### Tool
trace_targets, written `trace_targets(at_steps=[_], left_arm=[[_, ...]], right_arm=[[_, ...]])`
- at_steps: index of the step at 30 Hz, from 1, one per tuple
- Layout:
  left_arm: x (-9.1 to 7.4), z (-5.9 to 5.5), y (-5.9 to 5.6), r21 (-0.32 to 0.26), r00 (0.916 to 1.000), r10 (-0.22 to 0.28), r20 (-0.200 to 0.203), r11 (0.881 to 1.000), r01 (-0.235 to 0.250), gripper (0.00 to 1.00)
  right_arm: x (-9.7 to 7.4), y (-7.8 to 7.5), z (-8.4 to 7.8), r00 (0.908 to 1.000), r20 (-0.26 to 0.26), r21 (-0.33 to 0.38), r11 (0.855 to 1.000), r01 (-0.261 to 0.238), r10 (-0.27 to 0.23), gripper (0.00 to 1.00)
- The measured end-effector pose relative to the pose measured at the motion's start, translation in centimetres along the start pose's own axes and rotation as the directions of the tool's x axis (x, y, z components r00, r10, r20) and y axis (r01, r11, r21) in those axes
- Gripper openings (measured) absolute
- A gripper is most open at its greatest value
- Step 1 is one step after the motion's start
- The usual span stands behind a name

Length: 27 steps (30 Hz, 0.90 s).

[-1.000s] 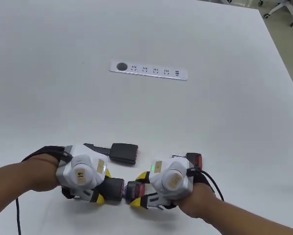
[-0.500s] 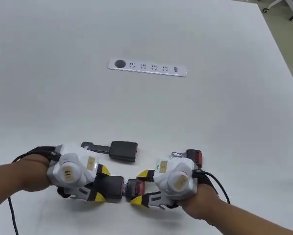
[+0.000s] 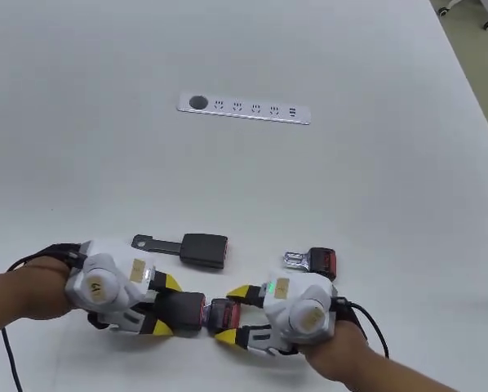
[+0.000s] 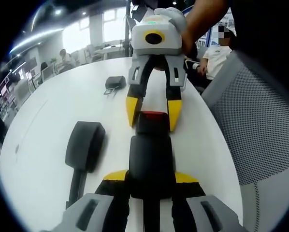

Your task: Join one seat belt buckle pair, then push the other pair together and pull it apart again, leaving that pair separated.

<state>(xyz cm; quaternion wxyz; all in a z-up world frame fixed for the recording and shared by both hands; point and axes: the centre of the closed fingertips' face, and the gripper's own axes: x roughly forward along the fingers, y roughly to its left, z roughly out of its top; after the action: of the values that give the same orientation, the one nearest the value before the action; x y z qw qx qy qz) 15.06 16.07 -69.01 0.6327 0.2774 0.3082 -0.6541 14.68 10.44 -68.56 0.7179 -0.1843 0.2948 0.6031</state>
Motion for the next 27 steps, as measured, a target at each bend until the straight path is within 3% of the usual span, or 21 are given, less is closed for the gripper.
trace_targets(at_steps=[15,27], left_arm=[[-0.12,-0.05,-0.13,0.011,1.0,-0.007,0.002,1.0,0.007,0.34],[0.17,0.09,-0.28,0.021,0.9987,0.013,-0.049,1.0,-0.012,0.35]], right_arm=[[0.02,-0.08,0.31,0.9996,0.028,-0.011,1.0,-0.001,0.001,0.33],[0.14,0.05,0.24,0.9998,-0.02,-0.059,0.998,0.01,-0.011,0.34]])
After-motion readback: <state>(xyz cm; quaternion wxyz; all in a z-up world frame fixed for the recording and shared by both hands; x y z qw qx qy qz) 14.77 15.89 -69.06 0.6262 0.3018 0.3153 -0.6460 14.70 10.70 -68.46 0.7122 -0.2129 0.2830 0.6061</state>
